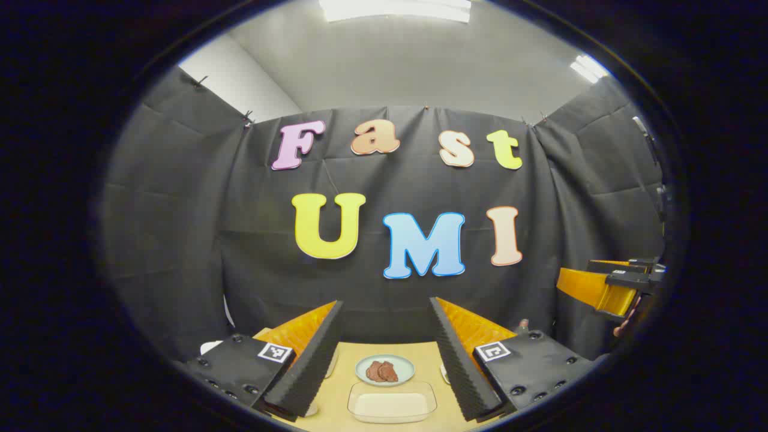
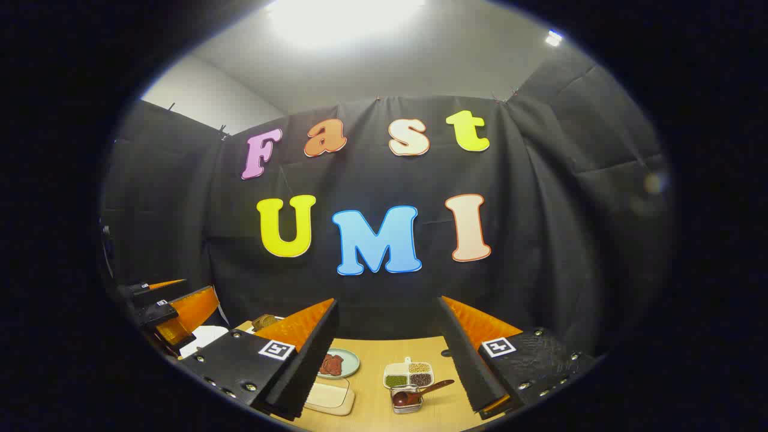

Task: Close the left gripper, press the button to open the rice cooker; take a wooden spoon from the chopstick holder with the right hand, scoop a spoonful of rice and pour it into the rice cooker, then put the wooden spoon back into the chopstick holder.

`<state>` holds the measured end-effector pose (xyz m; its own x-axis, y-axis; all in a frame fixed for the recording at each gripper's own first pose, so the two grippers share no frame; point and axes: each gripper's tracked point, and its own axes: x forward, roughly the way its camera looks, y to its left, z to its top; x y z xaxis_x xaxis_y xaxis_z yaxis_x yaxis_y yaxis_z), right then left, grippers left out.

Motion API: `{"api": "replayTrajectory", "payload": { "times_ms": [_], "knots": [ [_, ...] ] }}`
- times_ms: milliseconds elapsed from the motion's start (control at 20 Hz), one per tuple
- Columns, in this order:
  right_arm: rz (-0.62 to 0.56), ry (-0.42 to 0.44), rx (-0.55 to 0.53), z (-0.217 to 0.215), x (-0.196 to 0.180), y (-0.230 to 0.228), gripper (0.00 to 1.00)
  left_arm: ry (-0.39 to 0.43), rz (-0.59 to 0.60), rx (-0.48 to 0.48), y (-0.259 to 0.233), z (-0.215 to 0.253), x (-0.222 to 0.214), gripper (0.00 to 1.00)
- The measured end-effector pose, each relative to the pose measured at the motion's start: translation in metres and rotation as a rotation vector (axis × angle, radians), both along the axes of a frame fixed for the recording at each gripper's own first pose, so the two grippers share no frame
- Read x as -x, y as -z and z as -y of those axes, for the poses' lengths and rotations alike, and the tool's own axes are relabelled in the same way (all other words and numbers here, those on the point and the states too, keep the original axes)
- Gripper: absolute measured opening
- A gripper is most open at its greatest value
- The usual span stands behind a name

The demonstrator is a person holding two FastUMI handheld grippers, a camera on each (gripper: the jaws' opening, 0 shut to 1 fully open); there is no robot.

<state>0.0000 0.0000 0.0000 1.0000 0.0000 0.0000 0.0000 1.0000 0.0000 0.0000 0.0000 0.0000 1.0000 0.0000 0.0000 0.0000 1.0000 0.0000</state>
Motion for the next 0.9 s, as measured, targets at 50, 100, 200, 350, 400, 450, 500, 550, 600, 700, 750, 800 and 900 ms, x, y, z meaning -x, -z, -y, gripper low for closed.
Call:
{"api": "replayTrajectory", "payload": {
  "times_ms": [50, 100, 200, 350, 400, 450, 500, 550, 600, 700, 750, 800, 900],
  "knots": [
    [0.008, 0.002, 0.003, -0.005, 0.0, -0.003, 0.98, 0.001, 0.009, 0.007, -0.001, -0.006, -0.001, 0.95],
    [0.009, 0.012, 0.012, -0.005, -0.001, -0.002, 0.97, 0.002, 0.004, 0.012, 0.001, -0.01, -0.003, 0.95],
    [0.012, 0.019, 0.027, -0.012, -0.002, -0.001, 0.97, 0.013, -0.003, 0.028, 0.007, -0.017, -0.005, 0.95],
    [0.008, 0.03, 0.035, -0.019, -0.004, 0.0, 0.97, 0.019, -0.011, 0.042, 0.011, -0.027, -0.007, 0.95],
    [0.007, 0.028, 0.035, -0.022, -0.006, 0.001, 0.98, 0.018, -0.003, 0.037, 0.007, -0.031, -0.008, 0.95],
    [0.004, 0.032, 0.038, -0.024, -0.007, 0.001, 0.98, 0.013, 0.007, 0.029, 0.005, -0.035, -0.008, 0.95],
    [0.001, 0.035, 0.042, -0.024, -0.007, 0.002, 0.98, 0.011, 0.008, 0.022, 0.005, -0.037, -0.009, 0.95],
    [-0.001, 0.035, 0.044, -0.026, -0.008, 0.002, 0.97, 0.016, 0.005, 0.017, 0.007, -0.036, -0.011, 0.95],
    [0.0, 0.036, 0.046, -0.027, -0.009, 0.002, 0.98, 0.018, 0.003, 0.015, 0.007, -0.036, -0.013, 0.95],
    [-0.005, 0.034, 0.047, -0.029, -0.009, 0.004, 0.98, 0.016, 0.001, 0.022, 0.012, -0.037, -0.011, 0.95],
    [-0.006, 0.035, 0.048, -0.029, -0.009, 0.003, 0.98, 0.015, 0.002, 0.026, 0.012, -0.038, -0.013, 0.95],
    [-0.008, 0.036, 0.048, -0.028, -0.011, 0.004, 0.98, 0.016, 0.002, 0.028, 0.012, -0.038, -0.014, 0.95],
    [-0.012, 0.034, 0.042, -0.029, -0.013, 0.006, 0.98, 0.014, 0.004, 0.031, 0.015, -0.04, -0.014, 0.95]
  ]
}}
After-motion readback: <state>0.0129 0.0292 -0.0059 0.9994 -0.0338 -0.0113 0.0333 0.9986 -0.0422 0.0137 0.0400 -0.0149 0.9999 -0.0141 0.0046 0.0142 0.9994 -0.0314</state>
